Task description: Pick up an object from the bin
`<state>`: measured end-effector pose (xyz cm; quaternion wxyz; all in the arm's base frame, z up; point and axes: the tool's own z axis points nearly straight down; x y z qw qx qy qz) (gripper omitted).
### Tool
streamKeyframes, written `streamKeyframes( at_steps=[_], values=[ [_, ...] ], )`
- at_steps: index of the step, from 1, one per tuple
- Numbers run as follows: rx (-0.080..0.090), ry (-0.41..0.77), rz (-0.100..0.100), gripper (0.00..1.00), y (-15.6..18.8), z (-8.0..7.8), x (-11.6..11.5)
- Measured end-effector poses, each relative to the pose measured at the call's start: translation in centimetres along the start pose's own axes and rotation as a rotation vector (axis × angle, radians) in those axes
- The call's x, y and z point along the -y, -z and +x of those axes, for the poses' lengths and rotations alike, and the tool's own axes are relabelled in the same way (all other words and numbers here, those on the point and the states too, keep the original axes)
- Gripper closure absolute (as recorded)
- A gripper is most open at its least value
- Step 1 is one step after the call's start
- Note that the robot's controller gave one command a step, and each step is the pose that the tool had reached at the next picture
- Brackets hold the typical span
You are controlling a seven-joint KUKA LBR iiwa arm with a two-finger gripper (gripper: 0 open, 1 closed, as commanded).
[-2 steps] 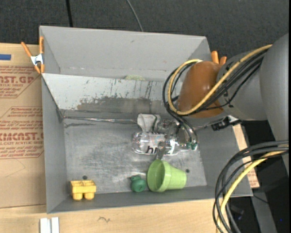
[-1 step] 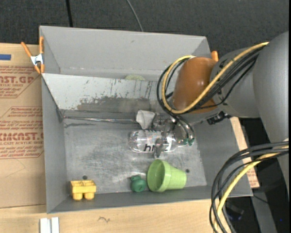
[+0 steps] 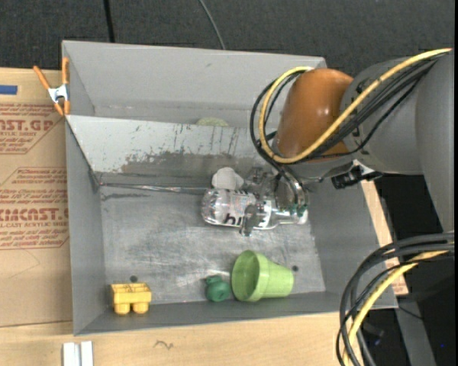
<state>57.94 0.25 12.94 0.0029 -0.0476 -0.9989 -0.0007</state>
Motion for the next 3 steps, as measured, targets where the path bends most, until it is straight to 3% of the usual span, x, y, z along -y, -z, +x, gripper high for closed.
streamKeyframes(
  at_steps=[1,2,3],
  values=[
    [0.022,0.075,0.001,1.0,0.9,-1.0,2.7],
    [-0.006,0.084,0.002,1.0,2.1,0.4,1.8],
    [0.005,0.086,0.001,1.0,10.2,0.0,1.5]
  ],
)
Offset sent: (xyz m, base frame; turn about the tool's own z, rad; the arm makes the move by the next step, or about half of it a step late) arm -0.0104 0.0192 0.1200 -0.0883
